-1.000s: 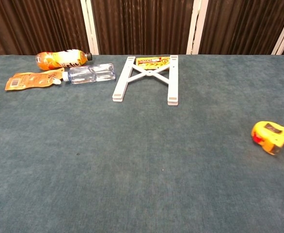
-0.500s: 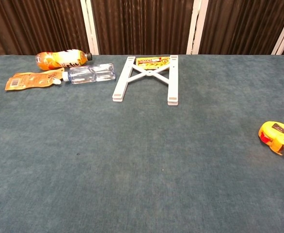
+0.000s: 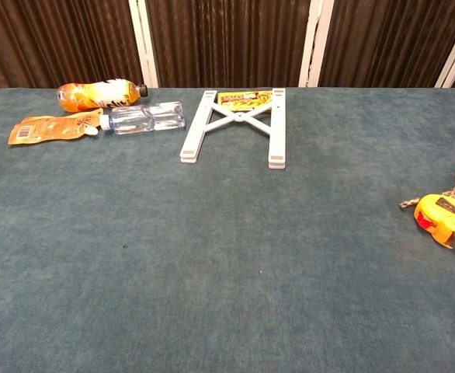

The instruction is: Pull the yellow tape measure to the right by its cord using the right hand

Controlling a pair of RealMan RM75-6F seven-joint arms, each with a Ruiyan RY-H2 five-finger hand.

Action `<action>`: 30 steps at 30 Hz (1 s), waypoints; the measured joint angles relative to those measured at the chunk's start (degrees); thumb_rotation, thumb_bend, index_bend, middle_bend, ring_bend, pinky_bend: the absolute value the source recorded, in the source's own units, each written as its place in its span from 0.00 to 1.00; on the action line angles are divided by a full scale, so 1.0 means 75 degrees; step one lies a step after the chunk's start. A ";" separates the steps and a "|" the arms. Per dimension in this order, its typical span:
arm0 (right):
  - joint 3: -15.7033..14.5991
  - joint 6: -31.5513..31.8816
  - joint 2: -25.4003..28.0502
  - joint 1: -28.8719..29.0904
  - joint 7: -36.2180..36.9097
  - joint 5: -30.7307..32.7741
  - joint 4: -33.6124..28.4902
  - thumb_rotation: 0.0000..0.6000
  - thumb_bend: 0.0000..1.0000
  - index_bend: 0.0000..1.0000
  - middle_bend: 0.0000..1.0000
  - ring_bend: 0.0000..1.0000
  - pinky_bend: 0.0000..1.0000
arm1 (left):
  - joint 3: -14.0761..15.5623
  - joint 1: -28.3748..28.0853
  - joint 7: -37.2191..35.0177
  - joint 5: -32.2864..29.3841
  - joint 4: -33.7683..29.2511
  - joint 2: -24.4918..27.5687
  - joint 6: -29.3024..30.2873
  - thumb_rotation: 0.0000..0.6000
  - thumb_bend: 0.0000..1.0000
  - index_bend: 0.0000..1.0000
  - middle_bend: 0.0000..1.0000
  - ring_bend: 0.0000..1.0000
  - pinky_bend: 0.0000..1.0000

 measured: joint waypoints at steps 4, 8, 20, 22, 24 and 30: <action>-0.0040 0.0230 0.0122 -0.0171 0.0206 -0.0266 -0.0074 1.00 0.06 0.00 0.00 0.00 0.00 | 0.0007 -0.0008 0.0044 -0.0008 -0.0007 -0.0010 -0.0028 1.00 0.46 0.05 0.00 0.00 0.14; -0.0188 0.0850 0.0202 -0.0641 0.0899 -0.1111 -0.0108 1.00 0.06 0.00 0.00 0.00 0.00 | -0.0013 -0.0002 0.0082 -0.0081 -0.0016 -0.0002 -0.0034 1.00 0.46 0.05 0.00 0.00 0.14; -0.1200 0.4618 0.0157 -0.3597 0.2972 -0.4116 0.1039 1.00 0.10 0.09 0.00 0.00 0.00 | 0.0002 -0.0049 0.0010 -0.0111 -0.0083 0.0105 -0.0182 1.00 0.46 0.05 0.00 0.00 0.14; -0.1148 0.4690 -0.0032 -0.3681 0.2674 -0.4049 0.1145 1.00 0.10 0.09 0.00 0.00 0.00 | 0.0018 -0.0049 -0.0024 -0.0052 -0.0090 0.0132 -0.0157 1.00 0.46 0.05 0.00 0.00 0.14; -0.1081 0.4689 -0.0226 -0.3709 0.2313 -0.3988 0.1257 1.00 0.10 0.09 0.00 0.00 0.00 | 0.0029 -0.0041 -0.0073 -0.0003 -0.0056 0.0135 -0.0111 1.00 0.46 0.05 0.00 0.00 0.14; -0.0974 0.4342 -0.0500 -0.3730 0.1556 -0.3851 0.1239 1.00 0.11 0.08 0.00 0.00 0.00 | 0.0053 -0.0047 -0.0170 0.0135 -0.0005 0.0160 -0.0053 1.00 0.46 0.05 0.00 0.00 0.14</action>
